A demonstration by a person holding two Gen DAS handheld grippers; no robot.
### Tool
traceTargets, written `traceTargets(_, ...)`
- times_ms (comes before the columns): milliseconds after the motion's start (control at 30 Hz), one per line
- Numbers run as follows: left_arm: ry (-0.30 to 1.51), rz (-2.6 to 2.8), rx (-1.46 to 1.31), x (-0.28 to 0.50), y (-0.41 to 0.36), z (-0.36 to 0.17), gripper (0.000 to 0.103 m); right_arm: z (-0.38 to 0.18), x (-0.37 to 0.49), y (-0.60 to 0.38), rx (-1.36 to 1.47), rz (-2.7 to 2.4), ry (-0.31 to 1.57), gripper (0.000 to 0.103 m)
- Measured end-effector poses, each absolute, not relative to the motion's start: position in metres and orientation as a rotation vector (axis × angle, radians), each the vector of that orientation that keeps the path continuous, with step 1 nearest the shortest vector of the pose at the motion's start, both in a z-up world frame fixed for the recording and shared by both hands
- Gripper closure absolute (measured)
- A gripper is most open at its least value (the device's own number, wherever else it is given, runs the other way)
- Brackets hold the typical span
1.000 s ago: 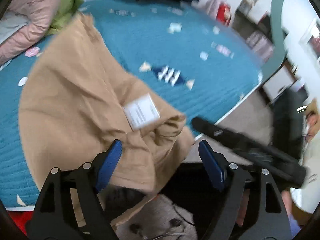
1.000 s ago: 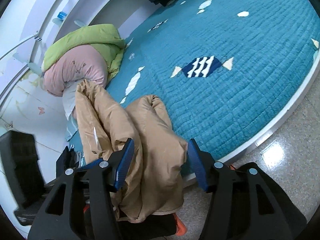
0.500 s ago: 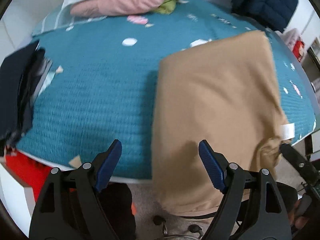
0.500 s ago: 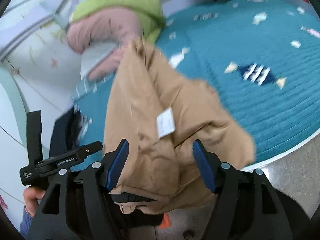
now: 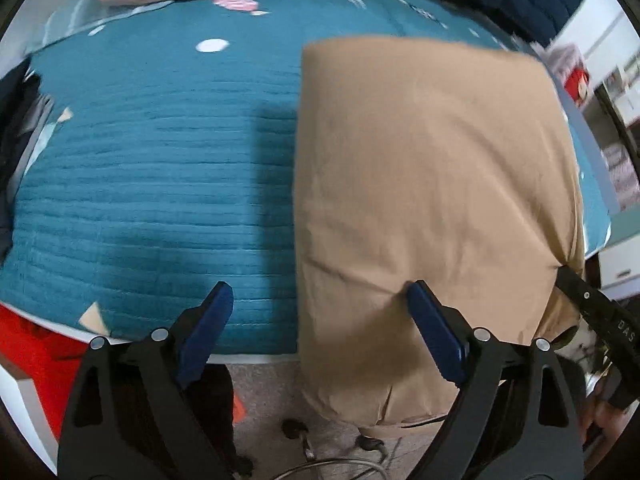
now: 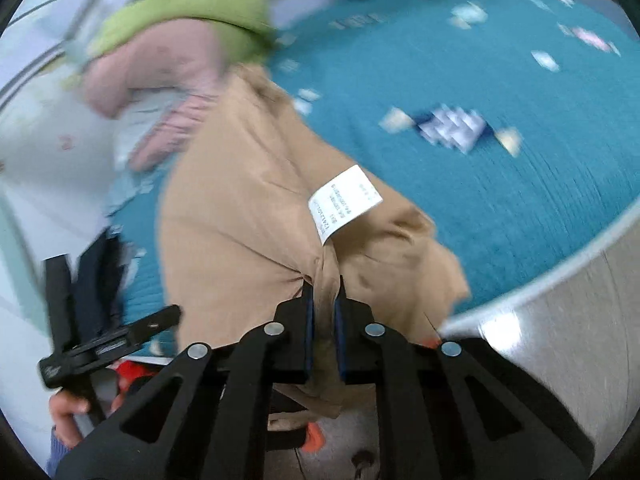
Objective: Fold large clothes
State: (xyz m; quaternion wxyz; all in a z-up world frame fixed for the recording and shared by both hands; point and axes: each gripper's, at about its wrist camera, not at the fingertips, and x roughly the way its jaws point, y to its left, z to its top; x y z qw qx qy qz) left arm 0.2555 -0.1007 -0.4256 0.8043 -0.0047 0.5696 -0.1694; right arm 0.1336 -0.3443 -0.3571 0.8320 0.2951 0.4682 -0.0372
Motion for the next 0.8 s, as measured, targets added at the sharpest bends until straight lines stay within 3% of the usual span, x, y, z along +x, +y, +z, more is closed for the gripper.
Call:
traceTargets(33,1.214,-0.366,0.004,0.256,-0.105,-0.427,0.014,-0.360,0.130,-0.349,0.649,-0.119,0.995,0.076)
traceTargets(100,1.204,-0.366,0.019,0.257,-0.110,-0.427,0.014,-0.363,0.129,-0.355,0.661,-0.171,1.011,0.048)
traceTargets(233,1.209,-0.374,0.014,0.264,-0.113,-0.427,0.014,-0.378,0.131,-0.372,0.794,-0.156,1.028,0.036)
traceTargets(300,1.214,-0.380,-0.002,0.264,-0.111,-0.427,0.014,-0.395,0.141,-0.377,0.820,-0.161,1.100,0.024)
traceTargets(567,1.308,-0.423,-0.205,0.281,-0.088,-0.447,0.011,-0.451,0.149,-0.392,1.123,0.045,1.072,0.022)
traceTargets(700,1.321,-0.432,-0.262,0.285,-0.089,-0.454,0.011,-0.467,0.155,-0.390,1.180,0.092,1.080,0.016)
traceTargets(800,1.334,-0.442,-0.326,0.284,-0.091,-0.462,0.011,-0.461,0.160,-0.382,1.178,0.121,1.074,0.018)
